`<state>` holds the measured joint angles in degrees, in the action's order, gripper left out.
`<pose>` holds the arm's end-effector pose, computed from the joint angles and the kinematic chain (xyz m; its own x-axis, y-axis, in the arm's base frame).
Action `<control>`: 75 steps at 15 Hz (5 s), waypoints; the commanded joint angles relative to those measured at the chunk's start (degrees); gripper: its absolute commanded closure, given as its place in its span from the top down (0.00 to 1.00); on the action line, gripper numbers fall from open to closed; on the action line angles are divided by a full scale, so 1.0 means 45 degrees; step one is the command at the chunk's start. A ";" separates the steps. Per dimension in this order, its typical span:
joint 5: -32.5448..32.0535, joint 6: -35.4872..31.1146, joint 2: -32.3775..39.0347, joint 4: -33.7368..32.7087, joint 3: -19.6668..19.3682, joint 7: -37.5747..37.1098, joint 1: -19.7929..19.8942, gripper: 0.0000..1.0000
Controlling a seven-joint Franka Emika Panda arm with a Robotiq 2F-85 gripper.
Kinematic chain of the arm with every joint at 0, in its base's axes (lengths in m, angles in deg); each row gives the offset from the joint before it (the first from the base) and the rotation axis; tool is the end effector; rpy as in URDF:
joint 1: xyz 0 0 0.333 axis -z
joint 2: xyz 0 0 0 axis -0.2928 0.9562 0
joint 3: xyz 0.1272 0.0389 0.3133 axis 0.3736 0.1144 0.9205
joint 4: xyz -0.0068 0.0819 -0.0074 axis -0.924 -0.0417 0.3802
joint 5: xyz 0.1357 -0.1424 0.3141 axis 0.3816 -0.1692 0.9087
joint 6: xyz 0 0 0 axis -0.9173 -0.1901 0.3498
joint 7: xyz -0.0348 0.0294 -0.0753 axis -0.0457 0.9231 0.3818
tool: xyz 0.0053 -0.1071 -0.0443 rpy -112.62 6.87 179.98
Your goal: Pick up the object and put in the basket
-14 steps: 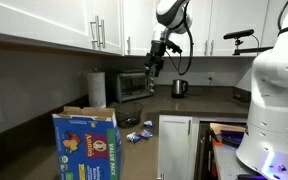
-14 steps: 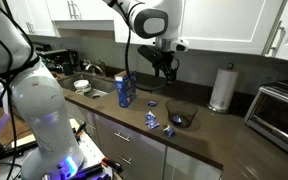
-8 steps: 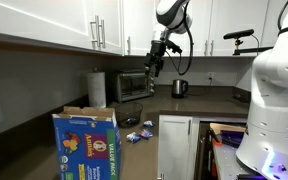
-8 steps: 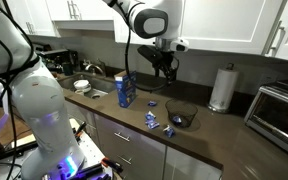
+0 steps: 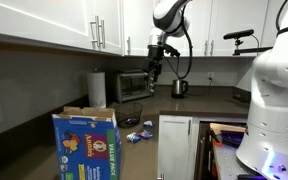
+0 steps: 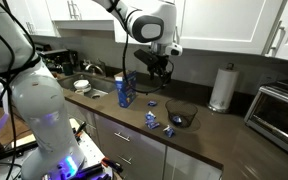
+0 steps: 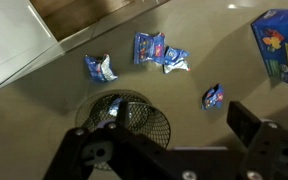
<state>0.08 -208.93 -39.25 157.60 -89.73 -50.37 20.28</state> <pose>0.4076 -0.1164 0.4308 0.9761 -0.2022 0.0802 -0.1859 -0.9668 -0.1753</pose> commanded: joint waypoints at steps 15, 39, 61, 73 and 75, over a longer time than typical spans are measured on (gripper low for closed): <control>-0.0017 -0.3803 0.6554 -0.1914 0.2439 0.0840 -0.0189 1.00; -0.0418 -0.4201 1.0256 -0.3057 0.3680 0.0499 -0.0038 0.59; -0.2773 -0.2105 0.7081 -0.3356 0.2129 0.0320 0.0092 0.07; -0.6160 -0.4560 0.7282 -0.3469 0.0719 -0.2394 -0.0340 0.18; -0.6405 -0.4612 0.7328 -0.3469 0.0682 -0.2682 -0.0302 0.43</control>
<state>-25.74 -227.96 -6.60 141.65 -85.61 -59.06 19.59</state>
